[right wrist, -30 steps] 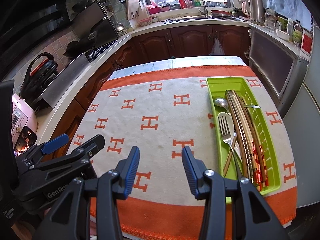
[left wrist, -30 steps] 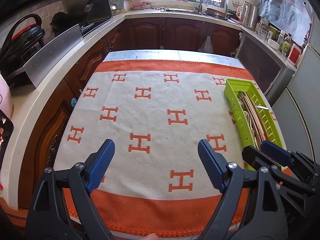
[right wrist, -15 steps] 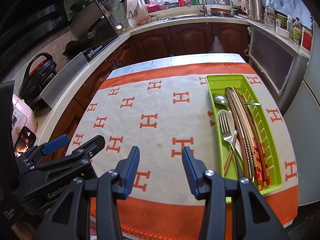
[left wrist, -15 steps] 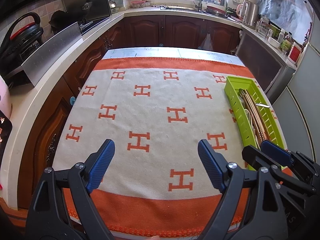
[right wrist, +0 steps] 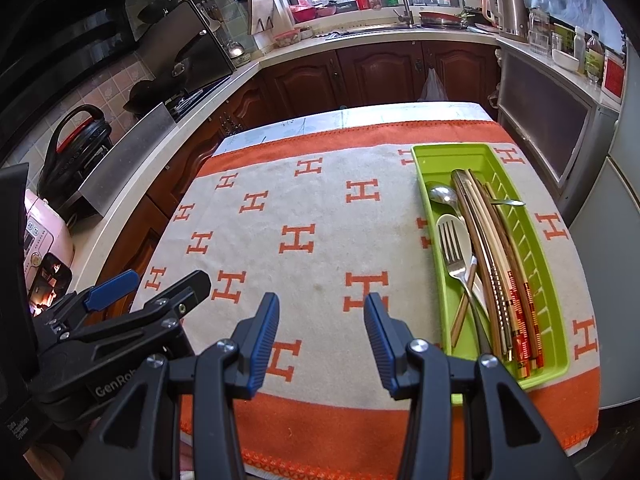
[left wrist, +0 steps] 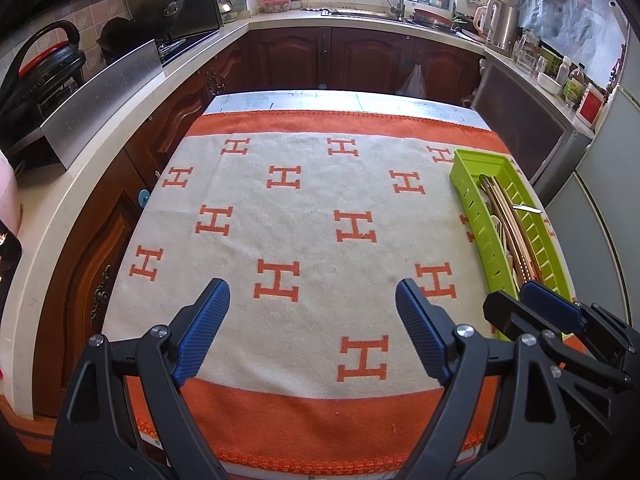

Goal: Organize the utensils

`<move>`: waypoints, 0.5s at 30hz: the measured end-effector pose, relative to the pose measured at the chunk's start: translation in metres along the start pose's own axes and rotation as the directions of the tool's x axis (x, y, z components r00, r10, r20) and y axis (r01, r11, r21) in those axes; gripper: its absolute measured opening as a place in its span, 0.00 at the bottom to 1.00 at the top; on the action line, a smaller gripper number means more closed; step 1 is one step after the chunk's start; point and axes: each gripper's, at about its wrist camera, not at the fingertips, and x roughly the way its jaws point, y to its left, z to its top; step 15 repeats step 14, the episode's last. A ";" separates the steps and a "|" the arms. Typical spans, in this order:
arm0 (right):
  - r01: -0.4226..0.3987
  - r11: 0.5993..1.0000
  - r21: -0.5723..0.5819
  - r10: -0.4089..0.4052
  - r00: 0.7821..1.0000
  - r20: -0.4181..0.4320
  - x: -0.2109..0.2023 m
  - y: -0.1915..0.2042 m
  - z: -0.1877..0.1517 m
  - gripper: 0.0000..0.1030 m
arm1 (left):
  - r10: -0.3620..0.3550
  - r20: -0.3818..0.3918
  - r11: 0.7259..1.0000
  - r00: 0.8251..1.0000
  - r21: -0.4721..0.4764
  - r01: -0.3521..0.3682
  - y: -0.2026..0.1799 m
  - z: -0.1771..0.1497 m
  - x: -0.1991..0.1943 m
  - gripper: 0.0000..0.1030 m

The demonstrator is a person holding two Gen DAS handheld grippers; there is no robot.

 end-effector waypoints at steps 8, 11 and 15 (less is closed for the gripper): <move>0.001 1.000 0.008 -0.001 1.000 -0.010 0.003 0.001 0.000 0.43 | -0.004 -0.014 1.000 1.000 -0.005 0.004 0.001 -0.001 0.004 0.81; 0.000 1.000 0.008 0.000 1.000 -0.010 0.003 0.001 0.000 0.43 | -0.003 -0.015 1.000 1.000 -0.004 0.003 0.001 -0.001 0.004 0.81; 0.002 1.000 0.009 -0.002 1.000 -0.015 0.005 0.001 0.000 0.43 | -0.005 -0.022 1.000 1.000 -0.007 0.005 0.001 -0.002 0.006 0.81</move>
